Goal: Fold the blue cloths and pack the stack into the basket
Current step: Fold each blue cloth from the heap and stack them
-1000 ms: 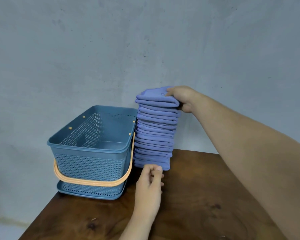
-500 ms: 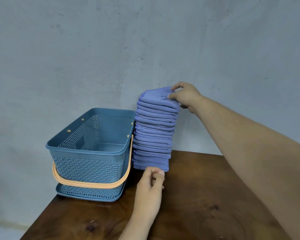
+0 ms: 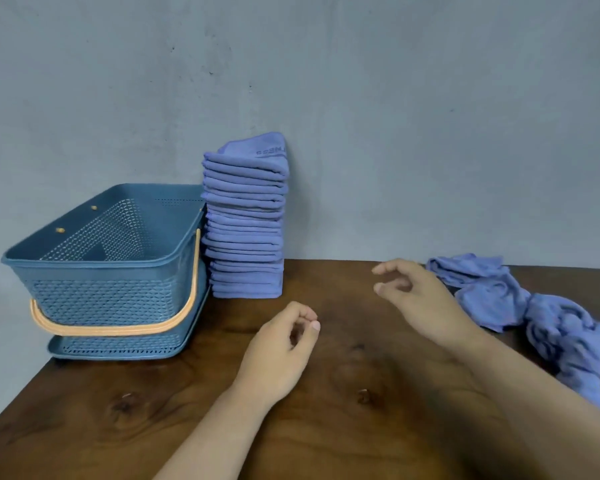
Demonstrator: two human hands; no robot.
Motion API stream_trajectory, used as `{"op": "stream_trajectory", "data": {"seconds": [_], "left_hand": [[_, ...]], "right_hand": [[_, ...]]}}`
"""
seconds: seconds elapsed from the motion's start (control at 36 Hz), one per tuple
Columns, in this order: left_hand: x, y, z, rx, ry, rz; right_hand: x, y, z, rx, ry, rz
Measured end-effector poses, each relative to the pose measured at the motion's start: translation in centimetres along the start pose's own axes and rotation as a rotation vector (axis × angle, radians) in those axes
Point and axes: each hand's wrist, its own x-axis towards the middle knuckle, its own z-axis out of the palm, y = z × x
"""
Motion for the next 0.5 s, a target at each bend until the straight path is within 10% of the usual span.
{"op": "stream_trajectory", "data": {"seconds": [0.28, 0.5], "left_hand": [[-0.1, 0.4, 1.2, 0.032, -0.089, -0.036], [0.6, -0.7, 1.4, -0.032, -0.074, -0.121]], "right_hand": [[-2.6, 12.2, -4.0, -0.684, 0.19, 0.089], [-1.8, 14.7, -4.3, -0.823, -0.036, 0.271]]}}
